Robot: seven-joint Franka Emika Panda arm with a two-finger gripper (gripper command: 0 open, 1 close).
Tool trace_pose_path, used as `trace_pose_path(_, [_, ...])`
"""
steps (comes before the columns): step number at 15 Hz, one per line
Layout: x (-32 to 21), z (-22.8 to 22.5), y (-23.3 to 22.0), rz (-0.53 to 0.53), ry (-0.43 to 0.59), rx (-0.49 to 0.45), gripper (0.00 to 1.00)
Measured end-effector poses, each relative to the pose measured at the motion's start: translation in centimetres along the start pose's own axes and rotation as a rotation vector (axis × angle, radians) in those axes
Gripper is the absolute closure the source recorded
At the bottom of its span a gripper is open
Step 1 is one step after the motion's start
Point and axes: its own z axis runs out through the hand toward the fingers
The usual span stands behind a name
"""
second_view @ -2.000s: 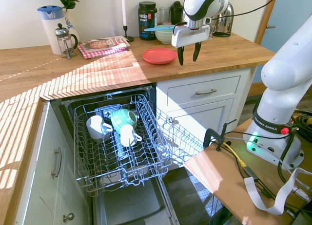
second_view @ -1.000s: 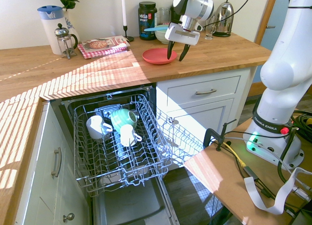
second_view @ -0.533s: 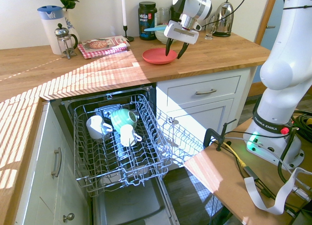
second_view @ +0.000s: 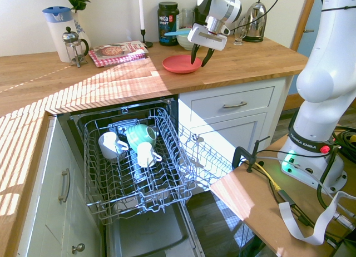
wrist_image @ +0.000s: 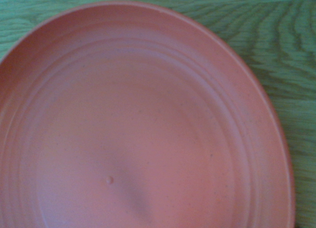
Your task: Put the plate in the dishwasher
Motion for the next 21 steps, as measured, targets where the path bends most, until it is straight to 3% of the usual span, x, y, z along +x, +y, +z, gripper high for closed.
trace_pose_path(16, [0.4,0.7,0.0,0.008,-0.037,0.048,1.00])
trace_pose_path(19, [-1.0,-1.2,-1.4,-0.072,0.003,0.022,1.00])
trace_pose_path(21, [-4.9,-4.3,-4.4,-0.167,0.074,-0.024,1.00])
